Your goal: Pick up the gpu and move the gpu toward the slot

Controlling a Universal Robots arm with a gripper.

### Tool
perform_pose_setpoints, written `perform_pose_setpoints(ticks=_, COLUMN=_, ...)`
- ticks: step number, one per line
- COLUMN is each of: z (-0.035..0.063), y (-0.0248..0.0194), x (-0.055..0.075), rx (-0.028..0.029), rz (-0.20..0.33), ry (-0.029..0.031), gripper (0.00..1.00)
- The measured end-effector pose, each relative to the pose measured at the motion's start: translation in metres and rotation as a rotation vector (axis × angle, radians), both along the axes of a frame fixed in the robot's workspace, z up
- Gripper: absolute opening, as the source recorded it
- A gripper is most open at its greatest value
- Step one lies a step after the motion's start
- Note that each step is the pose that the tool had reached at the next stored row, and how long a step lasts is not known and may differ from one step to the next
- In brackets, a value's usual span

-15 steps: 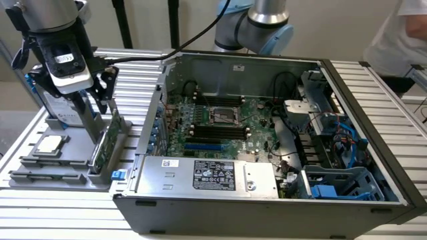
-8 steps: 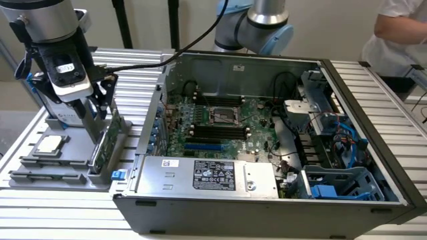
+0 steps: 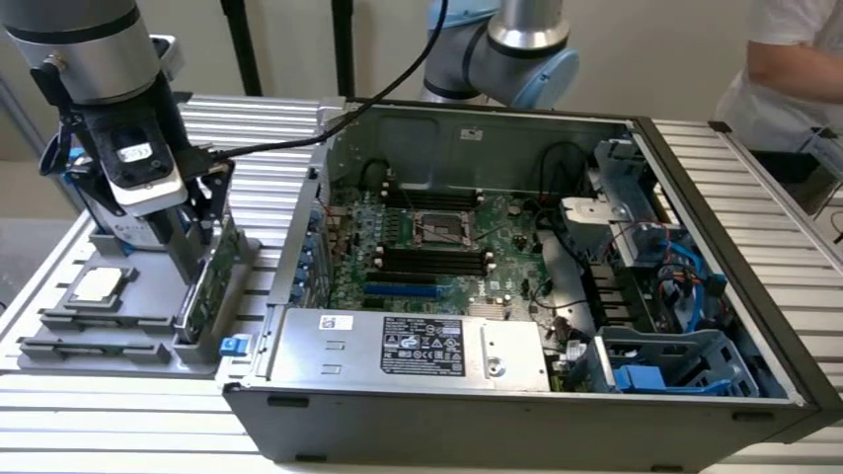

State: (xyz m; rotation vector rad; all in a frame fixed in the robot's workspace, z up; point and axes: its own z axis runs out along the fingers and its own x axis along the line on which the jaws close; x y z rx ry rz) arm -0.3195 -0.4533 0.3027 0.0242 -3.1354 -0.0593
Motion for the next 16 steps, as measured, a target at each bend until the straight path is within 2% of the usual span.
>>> perform_pose_setpoints(ticks=11, z=-0.0201, y=-0.0005, x=0.0, rx=0.0, rz=-0.017, ry=0.0, gripper=0.48)
perform_pose_setpoints(ticks=16, z=-0.029, y=-0.0042, x=0.0, rx=-0.0002, rz=-0.029, ry=0.0003, gripper=0.48)
